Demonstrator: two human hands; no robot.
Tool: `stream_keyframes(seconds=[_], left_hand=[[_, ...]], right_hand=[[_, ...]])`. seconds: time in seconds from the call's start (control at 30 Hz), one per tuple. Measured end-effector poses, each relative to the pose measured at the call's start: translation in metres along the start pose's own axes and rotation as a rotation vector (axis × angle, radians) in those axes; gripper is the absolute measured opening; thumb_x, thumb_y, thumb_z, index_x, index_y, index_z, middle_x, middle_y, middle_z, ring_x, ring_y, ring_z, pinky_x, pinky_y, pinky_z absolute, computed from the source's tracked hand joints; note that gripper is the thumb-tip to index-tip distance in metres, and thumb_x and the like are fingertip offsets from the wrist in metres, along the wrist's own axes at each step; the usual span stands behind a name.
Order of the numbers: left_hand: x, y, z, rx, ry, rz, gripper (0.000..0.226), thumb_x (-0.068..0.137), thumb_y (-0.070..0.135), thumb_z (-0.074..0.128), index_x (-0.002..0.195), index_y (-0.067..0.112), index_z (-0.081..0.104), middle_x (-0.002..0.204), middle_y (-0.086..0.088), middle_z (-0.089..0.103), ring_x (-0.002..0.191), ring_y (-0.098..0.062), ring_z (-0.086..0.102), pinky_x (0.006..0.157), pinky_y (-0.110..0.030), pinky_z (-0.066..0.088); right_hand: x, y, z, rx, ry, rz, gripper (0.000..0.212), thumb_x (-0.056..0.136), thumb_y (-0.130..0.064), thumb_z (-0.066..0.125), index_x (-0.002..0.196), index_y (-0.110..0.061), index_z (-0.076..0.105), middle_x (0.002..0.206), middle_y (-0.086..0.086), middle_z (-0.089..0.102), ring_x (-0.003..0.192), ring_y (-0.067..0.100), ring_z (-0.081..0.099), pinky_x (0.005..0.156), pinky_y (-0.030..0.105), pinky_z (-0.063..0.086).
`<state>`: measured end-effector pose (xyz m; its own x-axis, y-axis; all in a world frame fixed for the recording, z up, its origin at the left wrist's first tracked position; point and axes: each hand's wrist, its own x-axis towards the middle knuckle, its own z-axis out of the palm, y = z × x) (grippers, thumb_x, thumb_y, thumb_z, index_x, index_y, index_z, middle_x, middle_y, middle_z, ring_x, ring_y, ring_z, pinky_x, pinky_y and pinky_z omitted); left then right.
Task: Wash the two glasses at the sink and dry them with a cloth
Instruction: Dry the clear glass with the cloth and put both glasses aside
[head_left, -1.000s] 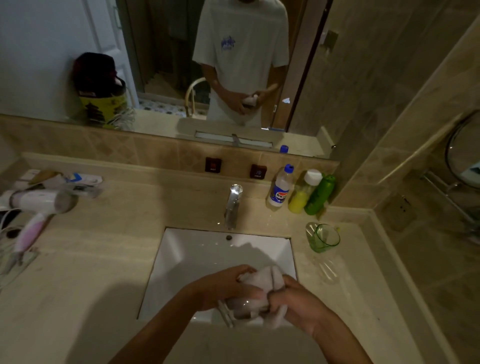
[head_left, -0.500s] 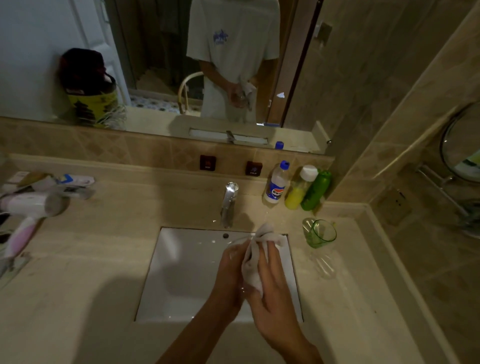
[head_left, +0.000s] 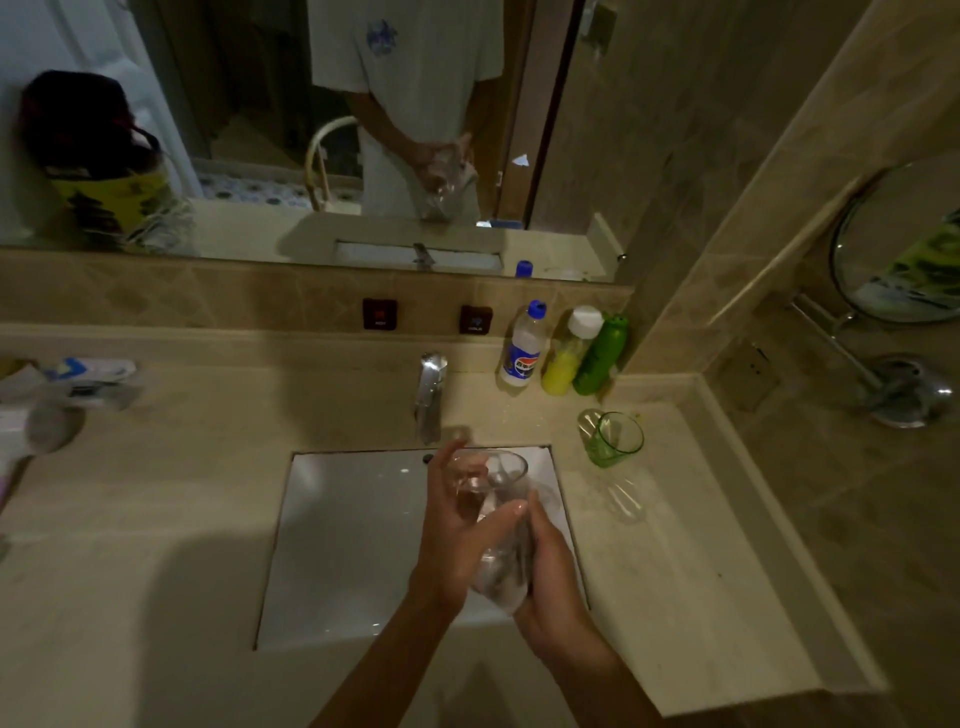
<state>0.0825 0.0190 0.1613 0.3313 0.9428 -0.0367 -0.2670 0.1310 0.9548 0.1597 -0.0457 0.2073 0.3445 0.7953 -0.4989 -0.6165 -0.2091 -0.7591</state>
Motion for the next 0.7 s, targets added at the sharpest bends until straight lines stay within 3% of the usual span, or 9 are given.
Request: stream_keyframes(seconds=[0.1,0.17,0.3,0.4,0.5,0.57,0.63,0.7], left_hand=[[0.002,-0.004,-0.001,0.049,-0.044,0.014,0.101,0.07,0.001,0.086,0.15,0.031,0.033,0.127,-0.003,0.064,0.115,-0.024,0.068,0.091,-0.038,0.059],[0.004,-0.005,-0.001,0.048,-0.066,-0.021,0.106,0.071,-0.006,0.085,0.153,0.032,0.029,0.135,-0.002,0.06,0.121,-0.022,0.064,0.095,-0.043,0.058],[0.005,-0.008,-0.001,0.003,-0.029,-0.078,0.094,0.072,-0.001,0.086,0.143,0.04,0.042,0.133,0.003,0.063,0.121,-0.021,0.065,0.094,-0.049,0.059],[-0.001,-0.012,0.012,-0.001,-0.051,-0.103,0.09,0.062,0.01,0.09,0.139,0.034,0.049,0.131,0.0,0.065,0.12,-0.023,0.065,0.096,-0.05,0.058],[-0.005,-0.013,0.029,0.043,-0.109,-0.1,0.091,0.059,0.014,0.091,0.138,0.036,0.051,0.135,0.001,0.063,0.125,-0.021,0.062,0.097,-0.042,0.057],[-0.002,-0.013,0.034,0.113,-0.1,-0.043,0.091,0.061,0.016,0.091,0.14,0.028,0.048,0.135,0.001,0.062,0.125,-0.018,0.062,0.097,-0.038,0.057],[0.003,-0.015,0.036,0.136,-0.076,-0.027,0.089,0.064,0.012,0.091,0.14,0.024,0.047,0.134,0.003,0.062,0.124,-0.013,0.062,0.094,-0.032,0.057],[0.007,-0.017,0.037,0.126,-0.041,-0.064,0.083,0.065,0.013,0.09,0.136,0.031,0.05,0.131,0.009,0.064,0.12,-0.009,0.063,0.091,-0.028,0.057]], right_hand=[[-0.009,0.007,-0.009,0.241,-0.089,0.136,0.053,0.101,-0.045,0.042,0.136,-0.008,0.055,0.138,0.02,0.056,0.131,0.035,0.052,0.117,0.056,0.027],[-0.01,0.006,-0.02,0.27,-0.095,0.149,0.054,0.101,-0.047,0.037,0.129,-0.007,0.062,0.134,0.02,0.06,0.125,0.036,0.057,0.111,0.056,0.036],[-0.007,-0.002,-0.041,0.315,-0.028,0.2,0.063,0.099,-0.049,0.033,0.126,0.0,0.062,0.126,0.026,0.063,0.106,0.04,0.067,0.092,0.051,0.051],[-0.003,-0.006,-0.044,0.353,0.015,0.227,0.059,0.097,-0.048,0.038,0.128,-0.003,0.061,0.127,0.024,0.063,0.105,0.038,0.068,0.097,0.05,0.047],[0.002,-0.006,-0.047,0.322,0.04,0.266,0.052,0.097,-0.046,0.04,0.115,-0.009,0.071,0.12,0.018,0.069,0.099,0.036,0.069,0.102,0.057,0.042],[0.007,-0.008,-0.058,0.323,0.029,0.294,0.052,0.096,-0.046,0.042,0.115,-0.008,0.071,0.119,0.02,0.069,0.096,0.037,0.069,0.102,0.06,0.042],[0.011,-0.013,-0.073,0.348,-0.001,0.294,0.053,0.094,-0.046,0.045,0.122,-0.007,0.067,0.124,0.023,0.066,0.1,0.039,0.069,0.093,0.056,0.051],[0.013,-0.017,-0.089,0.319,-0.032,0.286,0.055,0.093,-0.044,0.048,0.129,-0.005,0.061,0.132,0.025,0.06,0.114,0.04,0.062,0.098,0.054,0.049]])
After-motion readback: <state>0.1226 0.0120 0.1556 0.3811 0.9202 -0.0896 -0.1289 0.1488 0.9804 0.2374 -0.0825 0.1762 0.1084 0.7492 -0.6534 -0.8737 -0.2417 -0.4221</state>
